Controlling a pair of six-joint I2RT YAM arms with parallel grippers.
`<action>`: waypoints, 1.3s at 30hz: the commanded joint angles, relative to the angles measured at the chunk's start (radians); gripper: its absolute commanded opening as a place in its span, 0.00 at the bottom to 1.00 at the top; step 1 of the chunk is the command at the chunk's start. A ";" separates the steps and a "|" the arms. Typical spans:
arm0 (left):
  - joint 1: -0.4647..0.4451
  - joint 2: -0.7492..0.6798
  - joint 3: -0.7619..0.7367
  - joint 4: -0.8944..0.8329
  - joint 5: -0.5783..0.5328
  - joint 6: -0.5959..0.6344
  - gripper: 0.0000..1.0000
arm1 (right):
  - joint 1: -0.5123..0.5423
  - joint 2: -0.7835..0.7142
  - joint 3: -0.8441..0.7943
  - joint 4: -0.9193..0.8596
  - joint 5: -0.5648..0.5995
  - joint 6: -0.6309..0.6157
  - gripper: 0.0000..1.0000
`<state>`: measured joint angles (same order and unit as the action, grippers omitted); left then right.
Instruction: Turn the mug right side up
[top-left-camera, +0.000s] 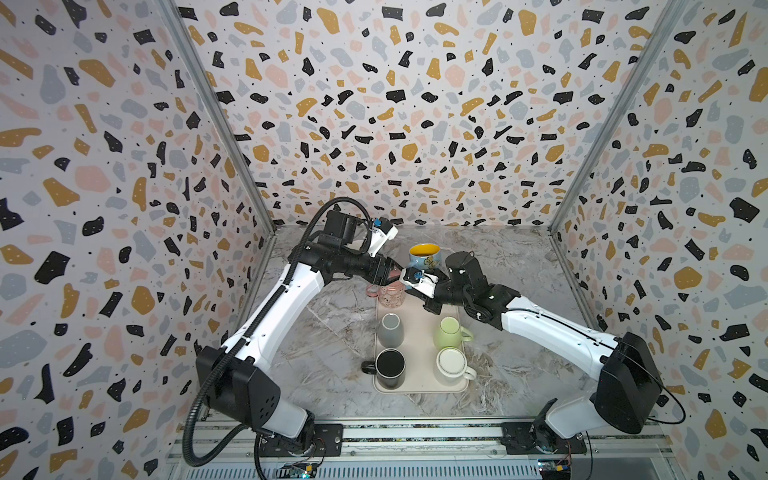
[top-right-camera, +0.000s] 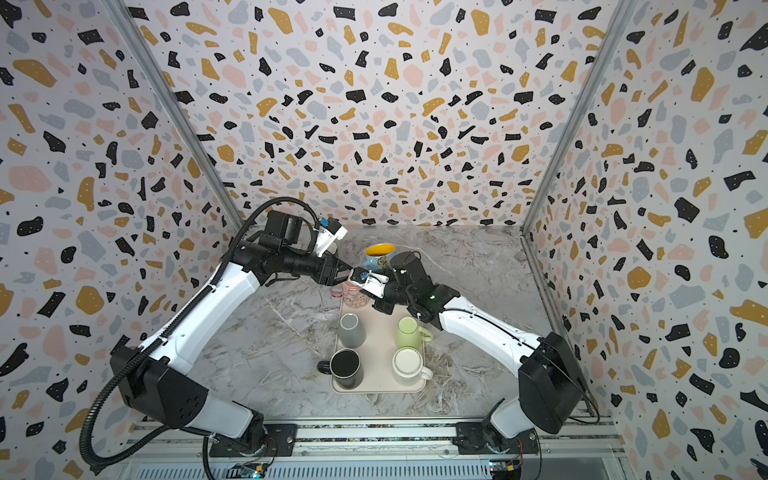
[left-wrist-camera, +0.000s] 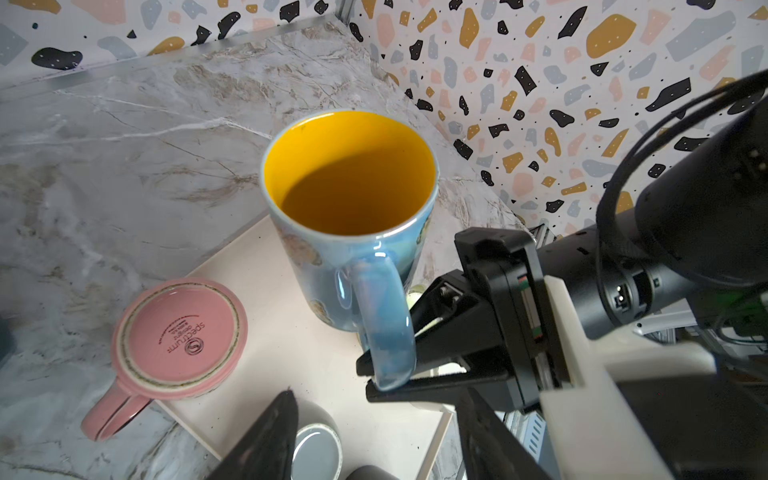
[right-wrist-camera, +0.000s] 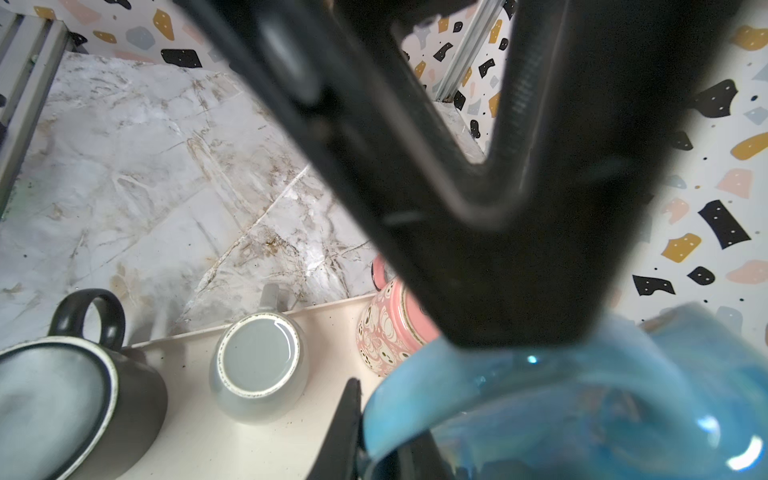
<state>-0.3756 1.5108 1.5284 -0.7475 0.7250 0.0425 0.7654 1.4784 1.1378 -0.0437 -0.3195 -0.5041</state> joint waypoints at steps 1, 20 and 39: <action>-0.011 0.004 0.036 -0.021 0.020 0.026 0.62 | 0.020 -0.061 0.032 0.077 0.040 -0.069 0.00; -0.033 0.029 0.007 -0.039 0.005 0.034 0.55 | 0.099 -0.075 0.004 0.078 0.202 -0.174 0.00; -0.062 0.031 -0.033 -0.044 0.002 0.035 0.51 | 0.136 -0.066 -0.007 0.114 0.277 -0.214 0.00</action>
<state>-0.4171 1.5444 1.5047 -0.7864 0.7094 0.0696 0.8883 1.4723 1.1114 -0.0456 -0.0795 -0.6823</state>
